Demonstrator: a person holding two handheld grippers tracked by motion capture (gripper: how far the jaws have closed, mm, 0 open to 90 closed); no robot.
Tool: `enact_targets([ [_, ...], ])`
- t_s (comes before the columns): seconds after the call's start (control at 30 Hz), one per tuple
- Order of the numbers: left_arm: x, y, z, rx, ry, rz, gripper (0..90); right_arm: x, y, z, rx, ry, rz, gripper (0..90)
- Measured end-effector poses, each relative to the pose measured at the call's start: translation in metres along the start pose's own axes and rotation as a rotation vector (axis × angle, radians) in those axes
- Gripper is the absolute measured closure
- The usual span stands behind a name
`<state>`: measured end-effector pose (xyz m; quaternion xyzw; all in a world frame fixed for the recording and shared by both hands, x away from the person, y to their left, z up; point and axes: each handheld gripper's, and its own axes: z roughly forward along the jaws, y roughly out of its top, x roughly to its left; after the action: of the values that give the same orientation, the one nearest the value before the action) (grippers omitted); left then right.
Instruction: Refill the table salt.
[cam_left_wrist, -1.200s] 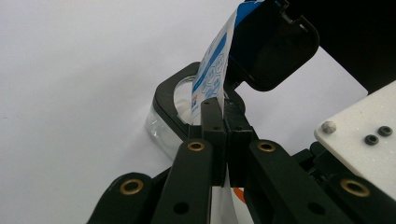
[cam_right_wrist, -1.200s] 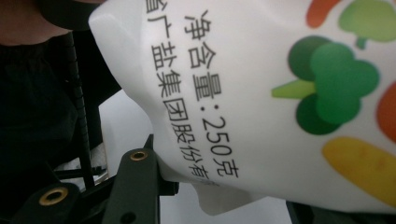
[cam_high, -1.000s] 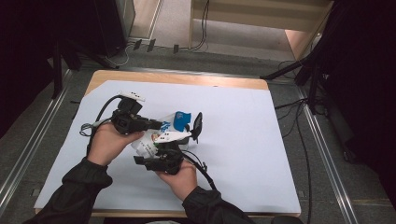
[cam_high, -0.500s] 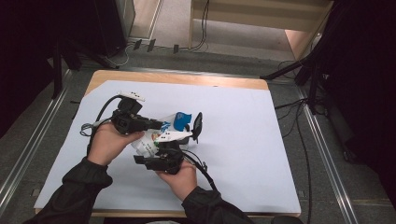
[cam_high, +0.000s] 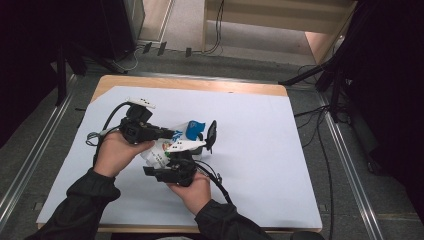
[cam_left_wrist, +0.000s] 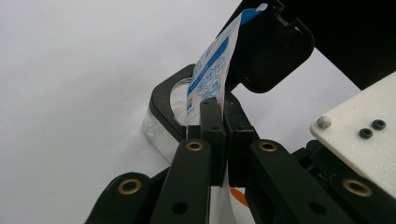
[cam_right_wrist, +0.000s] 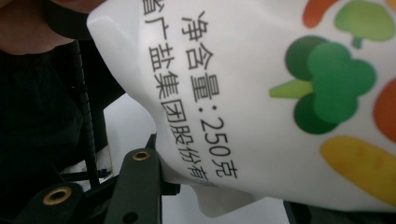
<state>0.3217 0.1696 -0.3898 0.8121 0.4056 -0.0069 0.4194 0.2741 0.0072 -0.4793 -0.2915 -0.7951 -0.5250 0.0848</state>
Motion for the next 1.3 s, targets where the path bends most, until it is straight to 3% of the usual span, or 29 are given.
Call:
enact_targets([
  [1.3,-0.0005,0.0001,0.0010,0.002,-0.007,0.006,89.6,0.0001,0.0005,-0.0002,0.003,0.002,0.006,61.4],
])
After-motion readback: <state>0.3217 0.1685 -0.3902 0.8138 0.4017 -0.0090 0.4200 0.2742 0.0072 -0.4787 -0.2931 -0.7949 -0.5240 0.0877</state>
